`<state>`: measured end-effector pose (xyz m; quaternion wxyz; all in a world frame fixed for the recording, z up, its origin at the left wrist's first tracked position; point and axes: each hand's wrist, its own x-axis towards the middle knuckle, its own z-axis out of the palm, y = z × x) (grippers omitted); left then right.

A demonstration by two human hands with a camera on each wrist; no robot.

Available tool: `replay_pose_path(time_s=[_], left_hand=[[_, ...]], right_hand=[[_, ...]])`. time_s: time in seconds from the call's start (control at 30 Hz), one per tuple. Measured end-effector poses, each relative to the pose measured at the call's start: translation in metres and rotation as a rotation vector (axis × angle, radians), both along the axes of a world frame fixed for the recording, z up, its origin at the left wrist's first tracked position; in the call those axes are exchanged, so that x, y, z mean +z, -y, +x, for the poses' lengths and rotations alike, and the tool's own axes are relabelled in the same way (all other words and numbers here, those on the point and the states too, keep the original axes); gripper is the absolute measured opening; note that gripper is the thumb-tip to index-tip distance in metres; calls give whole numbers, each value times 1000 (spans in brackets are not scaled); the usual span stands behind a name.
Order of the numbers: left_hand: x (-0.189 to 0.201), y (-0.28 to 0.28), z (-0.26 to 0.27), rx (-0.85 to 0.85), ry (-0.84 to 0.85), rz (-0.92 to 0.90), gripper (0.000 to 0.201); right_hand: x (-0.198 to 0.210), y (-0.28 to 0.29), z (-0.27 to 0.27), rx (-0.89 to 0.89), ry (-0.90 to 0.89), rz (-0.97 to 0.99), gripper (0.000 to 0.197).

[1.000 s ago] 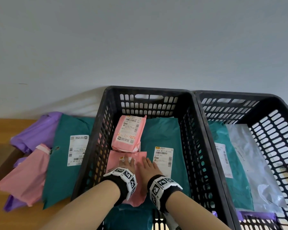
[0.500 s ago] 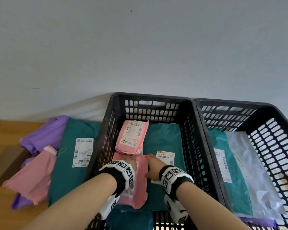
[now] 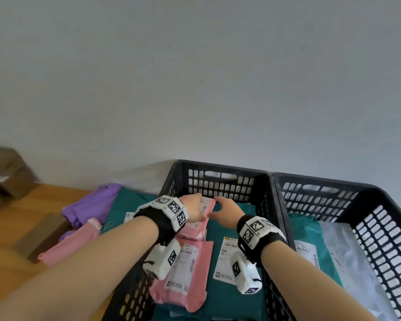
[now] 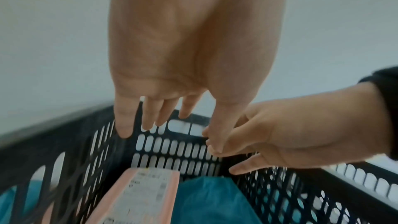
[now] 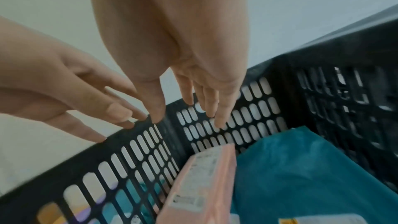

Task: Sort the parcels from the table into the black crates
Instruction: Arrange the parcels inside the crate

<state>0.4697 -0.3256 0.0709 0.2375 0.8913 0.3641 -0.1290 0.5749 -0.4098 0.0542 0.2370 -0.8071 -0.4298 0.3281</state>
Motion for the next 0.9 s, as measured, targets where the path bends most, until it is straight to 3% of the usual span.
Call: replay_pose_path(time_s=[0.1,0.2,0.23,0.33,0.4,0.47,0.63,0.9], left_hand=[[32,-3,-9,78,107,1,70],[50,-9,-19,115,242,3,52],[56,-10,-24,138,271,-8,44],[73,-15,-43,150,382,36,35],[82,-18,-61,162,386,80,45],[91,-26,-85,164,357,133,57],[111,-56,-160,196,358,186,65],[98,-96,-289,262,332,193,65]], right_hand=[[20,-12,-1,9,-23,55,64],[44,-20,-4,4,-77,155,31],[51,-24,-7,-4,-100,190,29],[72,-36,-23,-63,-203,252,58],[80,-43,-37,-90,-320,275,53],[89,-47,-55,-96,-420,286,35],[102,-66,-117,-81,-461,311,56],[101,-112,-239,-59,-468,294,55]])
